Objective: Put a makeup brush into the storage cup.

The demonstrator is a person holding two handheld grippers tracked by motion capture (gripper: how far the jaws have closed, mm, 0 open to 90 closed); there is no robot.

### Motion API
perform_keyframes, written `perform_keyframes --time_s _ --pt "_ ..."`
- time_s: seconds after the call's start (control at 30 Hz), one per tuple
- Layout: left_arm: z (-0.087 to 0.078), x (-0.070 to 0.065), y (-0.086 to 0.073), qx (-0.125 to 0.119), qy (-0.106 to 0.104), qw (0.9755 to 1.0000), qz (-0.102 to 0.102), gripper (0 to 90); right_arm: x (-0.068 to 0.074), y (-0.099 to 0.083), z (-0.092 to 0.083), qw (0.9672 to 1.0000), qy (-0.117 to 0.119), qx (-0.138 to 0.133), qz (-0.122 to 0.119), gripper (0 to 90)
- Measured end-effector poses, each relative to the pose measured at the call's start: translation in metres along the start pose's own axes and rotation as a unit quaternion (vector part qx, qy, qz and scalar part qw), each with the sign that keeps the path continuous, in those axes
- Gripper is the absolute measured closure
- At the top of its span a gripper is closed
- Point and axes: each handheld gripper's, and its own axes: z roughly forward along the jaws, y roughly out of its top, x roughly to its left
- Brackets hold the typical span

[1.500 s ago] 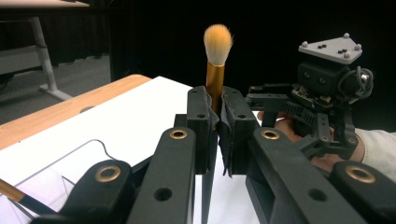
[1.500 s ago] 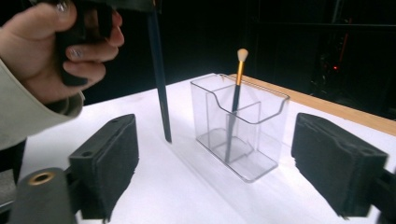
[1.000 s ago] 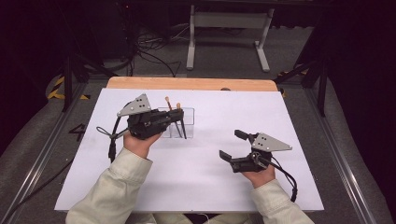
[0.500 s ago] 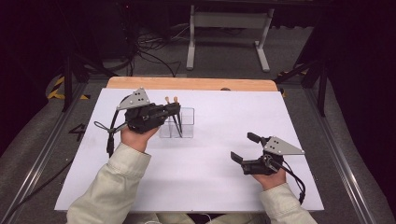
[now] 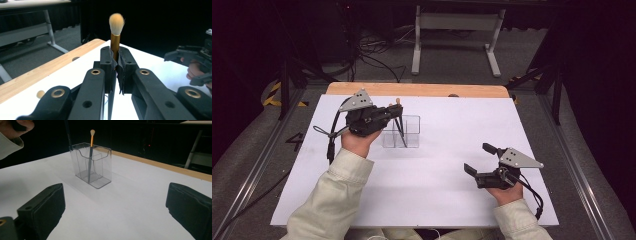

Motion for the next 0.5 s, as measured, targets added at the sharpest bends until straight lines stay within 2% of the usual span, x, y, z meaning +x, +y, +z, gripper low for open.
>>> perform_keyframes --time_s 0.4,0.5 --pt "0.005 0.010 -0.002 -0.013 0.037 0.9992 0.007 83.4 -0.001 -0.003 -0.008 1.0000 -0.006 0.000 0.005 2.9" --pt "0.005 0.012 -0.002 -0.016 0.041 0.9990 0.005 83.4 -0.001 -0.003 -0.008 1.0000 -0.005 0.001 0.006 2.9"
